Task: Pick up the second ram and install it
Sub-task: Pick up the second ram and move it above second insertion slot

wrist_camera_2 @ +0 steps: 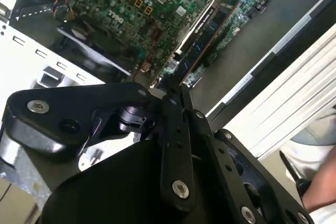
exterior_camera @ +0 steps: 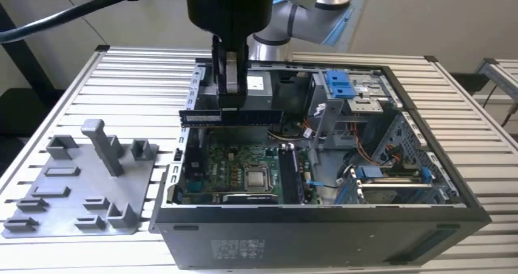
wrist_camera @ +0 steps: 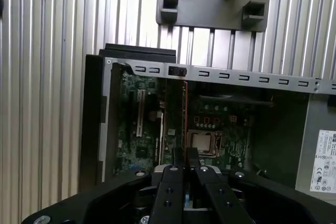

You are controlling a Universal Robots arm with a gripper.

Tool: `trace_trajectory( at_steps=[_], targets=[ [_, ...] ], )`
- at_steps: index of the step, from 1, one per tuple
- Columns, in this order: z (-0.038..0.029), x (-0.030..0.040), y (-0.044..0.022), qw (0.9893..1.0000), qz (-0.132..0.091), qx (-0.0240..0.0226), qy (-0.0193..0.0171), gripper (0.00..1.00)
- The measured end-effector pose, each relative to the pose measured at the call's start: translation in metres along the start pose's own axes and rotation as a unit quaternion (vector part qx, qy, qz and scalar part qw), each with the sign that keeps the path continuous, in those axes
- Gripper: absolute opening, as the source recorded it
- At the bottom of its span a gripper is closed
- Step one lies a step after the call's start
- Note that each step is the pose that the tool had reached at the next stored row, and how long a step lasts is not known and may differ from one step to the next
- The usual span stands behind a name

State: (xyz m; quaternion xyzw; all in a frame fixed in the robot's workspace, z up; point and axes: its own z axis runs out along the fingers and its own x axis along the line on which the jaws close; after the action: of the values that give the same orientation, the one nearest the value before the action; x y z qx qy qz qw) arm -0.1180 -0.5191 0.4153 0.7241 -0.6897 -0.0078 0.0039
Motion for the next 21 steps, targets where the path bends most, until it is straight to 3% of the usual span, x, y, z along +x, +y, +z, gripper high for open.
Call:
trace_trajectory(
  at_steps=[5,18,21],
  targets=[
    [0.0010,0.0002,-0.0037,0.9999,0.014,0.0001,-0.0002,0.14],
    [0.0007,0.0018,-0.0361,0.9999,0.014,0.0001,-0.0003,0.14],
    [0.0006,0.0023,-0.0463,0.9999,0.014,0.0001,-0.0002,0.14]
  ],
)
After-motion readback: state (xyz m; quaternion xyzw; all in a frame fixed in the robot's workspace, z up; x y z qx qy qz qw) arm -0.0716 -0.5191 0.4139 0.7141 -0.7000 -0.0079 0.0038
